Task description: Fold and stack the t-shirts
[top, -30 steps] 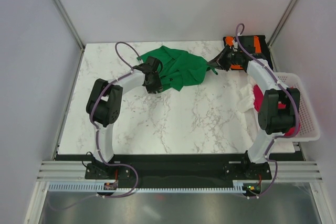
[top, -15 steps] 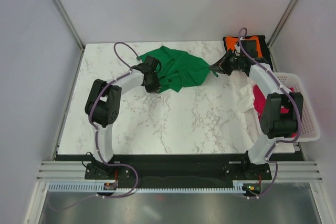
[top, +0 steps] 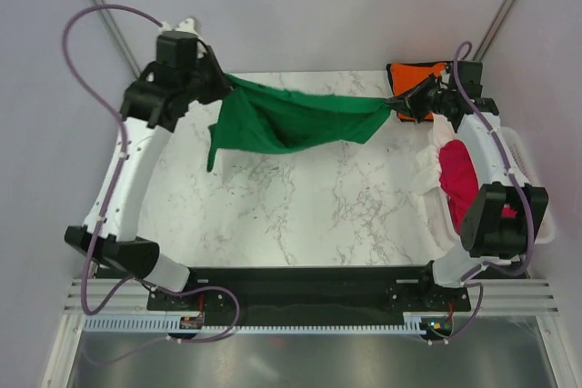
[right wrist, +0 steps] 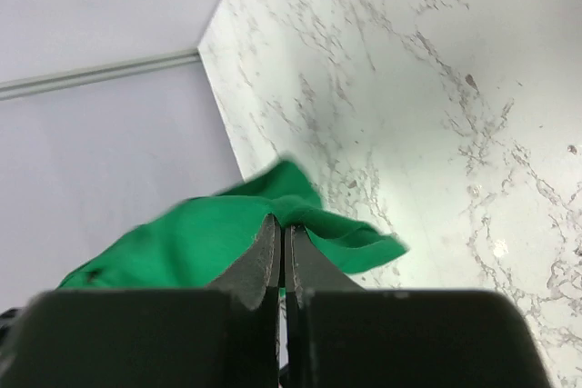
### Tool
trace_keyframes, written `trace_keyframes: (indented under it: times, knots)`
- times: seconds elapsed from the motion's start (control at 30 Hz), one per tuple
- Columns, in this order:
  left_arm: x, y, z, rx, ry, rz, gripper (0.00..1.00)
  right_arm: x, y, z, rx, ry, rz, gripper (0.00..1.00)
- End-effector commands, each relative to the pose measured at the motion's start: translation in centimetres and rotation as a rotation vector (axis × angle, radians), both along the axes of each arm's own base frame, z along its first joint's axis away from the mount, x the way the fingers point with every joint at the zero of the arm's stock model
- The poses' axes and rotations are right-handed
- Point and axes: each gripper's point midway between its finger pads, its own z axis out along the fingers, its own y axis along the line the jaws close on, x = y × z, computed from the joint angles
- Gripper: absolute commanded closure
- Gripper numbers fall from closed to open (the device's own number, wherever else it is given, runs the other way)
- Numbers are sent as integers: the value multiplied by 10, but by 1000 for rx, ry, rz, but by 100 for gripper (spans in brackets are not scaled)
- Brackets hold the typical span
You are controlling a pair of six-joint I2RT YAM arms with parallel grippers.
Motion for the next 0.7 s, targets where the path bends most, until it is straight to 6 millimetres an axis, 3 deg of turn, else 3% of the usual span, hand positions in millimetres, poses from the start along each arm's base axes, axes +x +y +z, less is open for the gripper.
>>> trace_keyframes:
  times: [0.0,0.03,0.17,0.23,0.33,0.4,0.43,0.5,0.53,0.6,0.63,0.67]
  knots:
    - [-34,40,54,74,-65,21,98,-13,-13,62,11,-92,-56,100]
    - [-41,47,78,75,-118,30,98,-16,-20,62,6,-85,-75,100]
    - [-62,76,98,82,-146,80,98,-41,-34,55,32,-29,-111,100]
    - [-69,80,102,69,-154,94,98,-48,-35,59,59,-29,-104,100]
    - [-84,72,104,2,-142,73,98,-59,-32,70,81,-41,-101,100]
    - [-91,54,96,-64,-104,-8,98,-63,-30,77,96,-47,-107,100]
    - [-88,46,62,-75,-5,-34,98,-62,-33,78,85,-53,-126,100]
    - [-90,24,19,-123,128,-134,96,-60,-36,71,72,-43,-149,100]
    - [-96,15,-32,-140,278,-170,95,-56,-38,58,58,-25,-162,100]
    - [-100,8,-76,-149,364,-196,92,-55,-37,38,48,13,-145,100]
    - [-104,5,-112,-153,408,-196,91,-55,-34,30,49,31,-128,100]
    - [-108,0,-126,-162,426,-215,90,-55,-33,15,44,66,-122,100]
